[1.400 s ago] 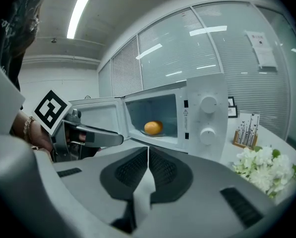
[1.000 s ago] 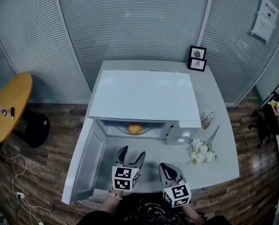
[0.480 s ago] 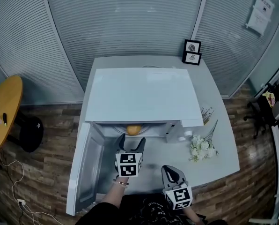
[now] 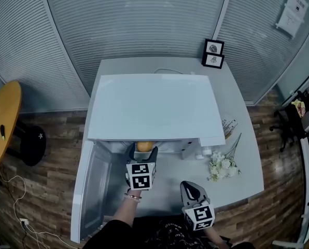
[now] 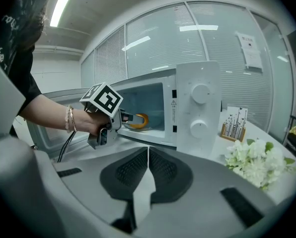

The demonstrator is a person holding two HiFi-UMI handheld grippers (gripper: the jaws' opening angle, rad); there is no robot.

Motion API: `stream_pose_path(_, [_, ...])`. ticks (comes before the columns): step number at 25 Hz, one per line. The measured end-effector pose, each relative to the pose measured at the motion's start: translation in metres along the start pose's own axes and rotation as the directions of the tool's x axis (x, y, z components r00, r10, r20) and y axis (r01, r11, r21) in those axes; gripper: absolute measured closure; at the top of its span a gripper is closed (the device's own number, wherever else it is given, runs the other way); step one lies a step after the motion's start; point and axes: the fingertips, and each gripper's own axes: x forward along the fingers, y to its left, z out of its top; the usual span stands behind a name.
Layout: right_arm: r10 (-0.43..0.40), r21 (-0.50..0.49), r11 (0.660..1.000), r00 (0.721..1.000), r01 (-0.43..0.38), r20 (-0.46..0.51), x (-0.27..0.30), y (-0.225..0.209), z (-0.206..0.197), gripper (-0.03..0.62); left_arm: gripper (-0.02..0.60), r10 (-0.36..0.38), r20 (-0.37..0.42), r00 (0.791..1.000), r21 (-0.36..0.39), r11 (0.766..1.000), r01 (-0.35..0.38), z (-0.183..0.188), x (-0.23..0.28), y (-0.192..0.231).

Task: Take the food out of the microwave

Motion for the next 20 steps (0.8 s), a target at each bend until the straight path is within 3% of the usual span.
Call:
stream_pose_path(10, [-0.044, 0.014, 0.999, 0.999, 0.044, -0.019, -0.001, -0.017, -0.006, 0.588, 0.225, 0.049, -0.012, 0.999, -0.034, 0.998, -0.049, -0.001, 0.018, 0.008])
stream_pose_path(20, [-0.06, 0.01, 0.998, 0.998, 0.06, -0.027, 0.002, -0.015, -0.006, 0.588, 0.261, 0.021, -0.004, 1.0, -0.041, 0.999, -0.021, 0.003, 0.019, 0.012])
